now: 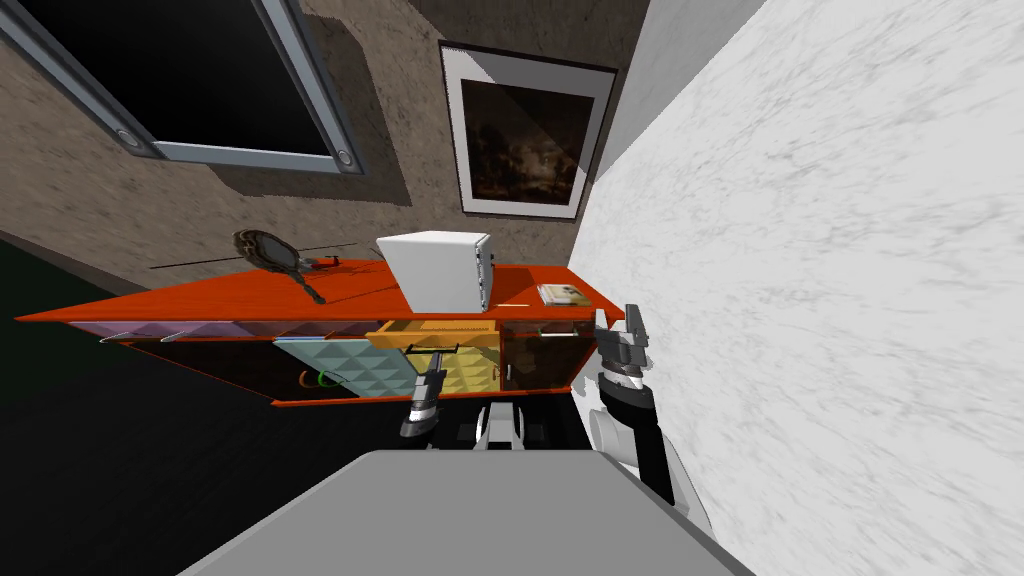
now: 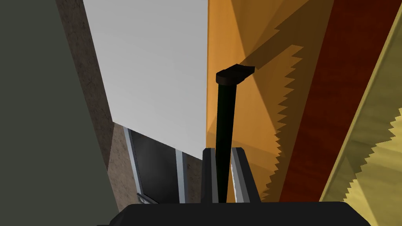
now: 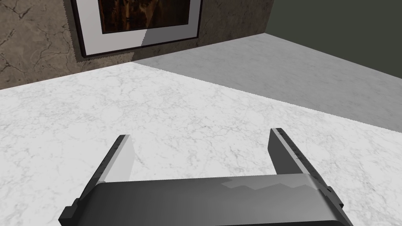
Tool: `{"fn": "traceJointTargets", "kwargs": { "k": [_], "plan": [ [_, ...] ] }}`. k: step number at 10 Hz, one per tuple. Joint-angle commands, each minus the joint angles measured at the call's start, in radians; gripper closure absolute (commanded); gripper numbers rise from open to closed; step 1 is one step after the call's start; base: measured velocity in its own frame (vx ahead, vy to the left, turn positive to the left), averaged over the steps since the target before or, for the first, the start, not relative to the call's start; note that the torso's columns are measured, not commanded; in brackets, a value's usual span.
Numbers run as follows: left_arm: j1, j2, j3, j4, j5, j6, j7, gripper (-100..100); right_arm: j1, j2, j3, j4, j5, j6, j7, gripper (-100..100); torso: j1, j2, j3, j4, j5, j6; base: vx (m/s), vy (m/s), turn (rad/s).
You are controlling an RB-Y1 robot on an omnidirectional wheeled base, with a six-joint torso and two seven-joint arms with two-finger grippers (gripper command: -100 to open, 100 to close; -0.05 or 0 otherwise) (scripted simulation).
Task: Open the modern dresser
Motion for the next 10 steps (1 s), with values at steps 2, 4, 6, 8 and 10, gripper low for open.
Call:
{"fn": "traceJointTargets", "kwargs": {
  "k": [2, 4, 6, 8, 10],
  "plan": [
    [-0.044, -0.002, 0.014, 0.035, -0.009, 0.046, 0.009, -100, 0.000, 0.000, 0.000, 0.000, 0.000, 0.000, 0.000, 0, 0.001, -0.007, -0.004, 0.000, -0.001, -0.001, -0.093, -0.002, 0.057],
    [-0.106, -0.005, 0.031, 0.088, -0.017, 0.060, 0.017, -100, 0.000, 0.000, 0.000, 0.000, 0.000, 0.000, 0.000, 0, 0.000, -0.009, -0.005, -0.004, 0.001, 0.000, -0.099, -0.010, 0.090],
    [-0.162, -0.005, 0.031, 0.117, -0.017, 0.060, 0.017, -100, 0.000, 0.000, 0.000, 0.000, 0.000, 0.000, 0.000, 0, 0.002, -0.007, -0.003, -0.004, 0.002, 0.001, -0.071, 0.000, 0.036],
    [-0.226, -0.008, 0.047, 0.183, -0.024, 0.074, 0.025, -100, 0.000, 0.000, 0.000, 0.000, 0.000, 0.000, 0.000, 0, 0.000, -0.007, -0.004, -0.004, 0.002, 0.000, -0.072, -0.025, 0.089],
    [-0.284, -0.012, 0.064, 0.227, -0.032, 0.089, 0.033, -100, 0.000, 0.000, 0.000, 0.000, 0.000, 0.000, 0.000, 0, 0.002, -0.008, -0.004, -0.004, 0.002, 0.000, -0.052, 0.003, 0.064]
  ]
}}
